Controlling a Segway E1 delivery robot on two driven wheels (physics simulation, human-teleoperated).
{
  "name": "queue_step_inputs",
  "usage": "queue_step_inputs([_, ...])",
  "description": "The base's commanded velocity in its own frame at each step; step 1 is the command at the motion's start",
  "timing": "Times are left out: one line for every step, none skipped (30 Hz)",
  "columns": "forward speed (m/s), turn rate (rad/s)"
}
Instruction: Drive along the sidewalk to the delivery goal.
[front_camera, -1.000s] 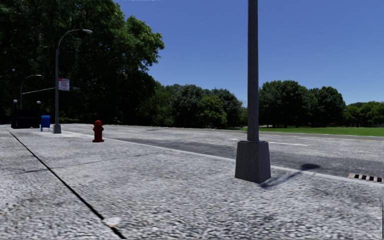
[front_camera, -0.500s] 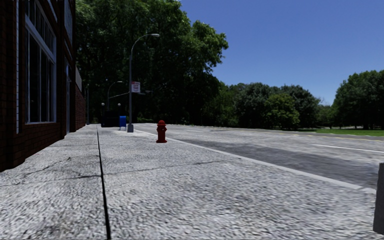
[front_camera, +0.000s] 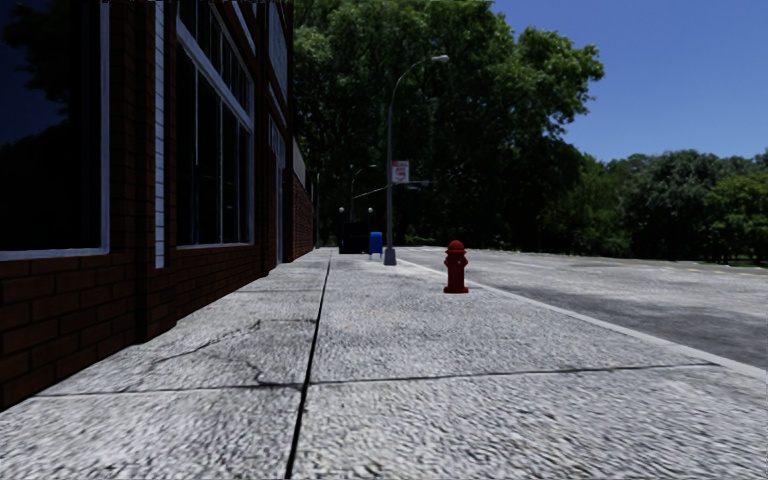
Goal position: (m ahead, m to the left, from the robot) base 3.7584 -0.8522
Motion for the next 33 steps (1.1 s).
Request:
queue_step_inputs([1.87, 0.00])
queue_step_inputs([1.87, 0.00])
queue_step_inputs([1.87, 0.00])
queue_step_inputs([1.87, 0.00])
queue_step_inputs([1.87, 0.00])
queue_step_inputs([1.87, 0.00])
queue_step_inputs([1.87, 0.00])
queue_step_inputs([1.87, 0.00])
queue_step_inputs([1.87, 0.14])
queue_step_inputs([1.87, 0.14])
queue_step_inputs([1.87, 0.29])
queue_step_inputs([1.87, 0.45])
queue_step_inputs([1.87, 0.55])
queue_step_inputs([1.87, 0.63])
queue_step_inputs([1.87, 0.70])
queue_step_inputs([1.87, 0.70])
queue_step_inputs([1.87, 0.72])
queue_step_inputs([1.87, 0.73])
queue_step_inputs([1.87, 0.75])
queue_step_inputs([1.87, 0.75])
queue_step_inputs([1.87, 0.82])
queue_step_inputs([1.87, 0.85])
queue_step_inputs([1.87, 0.86])
queue_step_inputs([1.87, 0.86])
queue_step_inputs([1.87, 0.86])
queue_step_inputs([1.87, 0.86])
queue_step_inputs([1.87, 0.00])
queue_step_inputs([1.87, 0.00])
queue_step_inputs([1.87, 0.00])
queue_step_inputs([1.87, 0.00])
queue_step_inputs([1.87, 0.00])
queue_step_inputs([1.87, 0.00])
queue_step_inputs([1.87, 0.00])
